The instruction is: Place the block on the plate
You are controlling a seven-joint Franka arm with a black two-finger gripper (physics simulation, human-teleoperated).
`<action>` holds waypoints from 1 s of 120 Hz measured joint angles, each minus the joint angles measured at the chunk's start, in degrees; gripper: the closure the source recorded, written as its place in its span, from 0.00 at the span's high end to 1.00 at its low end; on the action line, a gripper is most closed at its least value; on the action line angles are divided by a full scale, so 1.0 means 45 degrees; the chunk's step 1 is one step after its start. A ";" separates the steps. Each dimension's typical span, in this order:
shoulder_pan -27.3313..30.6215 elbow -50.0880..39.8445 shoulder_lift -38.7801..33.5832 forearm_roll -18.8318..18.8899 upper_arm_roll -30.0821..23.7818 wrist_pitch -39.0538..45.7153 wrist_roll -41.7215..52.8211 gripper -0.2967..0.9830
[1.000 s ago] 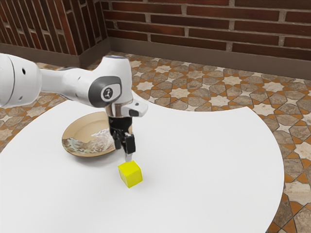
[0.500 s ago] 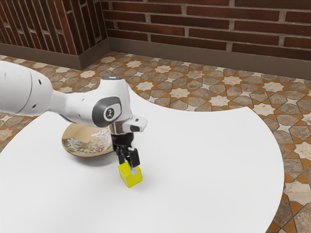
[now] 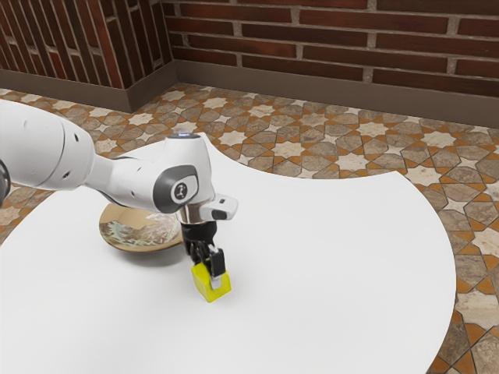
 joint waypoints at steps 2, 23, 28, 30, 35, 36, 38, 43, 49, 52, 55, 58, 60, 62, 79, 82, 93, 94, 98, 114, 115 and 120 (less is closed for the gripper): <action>0.0000 -0.0001 0.0001 0.0013 0.0000 0.0007 -0.0006 0.57; 0.0004 0.0032 0.0205 0.0230 -0.0006 0.0142 -0.0177 0.46; 0.0005 0.0033 0.0155 0.0295 -0.0007 0.0171 -0.0240 0.44; 0.0005 0.0027 0.0084 0.0320 -0.0007 0.0179 -0.0266 0.43; 0.0009 0.0003 -0.0187 0.0365 -0.0006 0.0183 -0.0325 0.42; 0.0011 -0.0002 -0.0246 0.0367 -0.0006 0.0180 -0.0333 0.42; 0.0024 -0.0012 -0.0369 0.0369 -0.0002 0.0172 -0.0346 0.42; 0.0107 -0.0041 -0.0672 0.0373 0.0003 0.0154 -0.0376 0.42; 0.0222 -0.0052 -0.1020 0.0377 0.0008 0.0136 -0.0407 0.43; 0.0303 -0.0057 -0.1166 0.0377 0.0009 0.0128 -0.0420 0.43; 0.0388 -0.0052 -0.1320 0.0377 0.0013 0.0121 -0.0431 0.43; 0.0470 -0.0039 -0.1475 0.0379 0.0035 0.0114 -0.0442 0.43; 0.0522 -0.0027 -0.1575 0.0380 0.0065 0.0110 -0.0448 0.43; 0.0565 -0.0013 -0.1690 0.0380 0.0131 0.0106 -0.0453 0.43; 0.1016 0.0514 -0.2094 0.0377 0.0775 0.0082 -0.0479 0.44; 0.1060 0.0621 -0.2101 0.0376 0.0928 0.0077 -0.0482 0.44; 0.1154 0.1083 -0.1849 0.0370 0.1480 0.0061 -0.0490 0.44; 0.1175 0.1133 -0.1791 0.0371 0.1518 0.0060 -0.0490 0.44; 0.1322 0.1420 -0.1469 0.0400 0.1625 0.0052 -0.0491 0.45; 0.2052 0.2184 -0.0307 0.0528 0.1758 0.0031 -0.0488 0.45; 0.2077 0.2230 -0.0238 0.0533 0.1760 0.0030 -0.0488 0.45; 0.2165 0.2452 0.0066 0.0552 0.1766 0.0026 -0.0486 0.45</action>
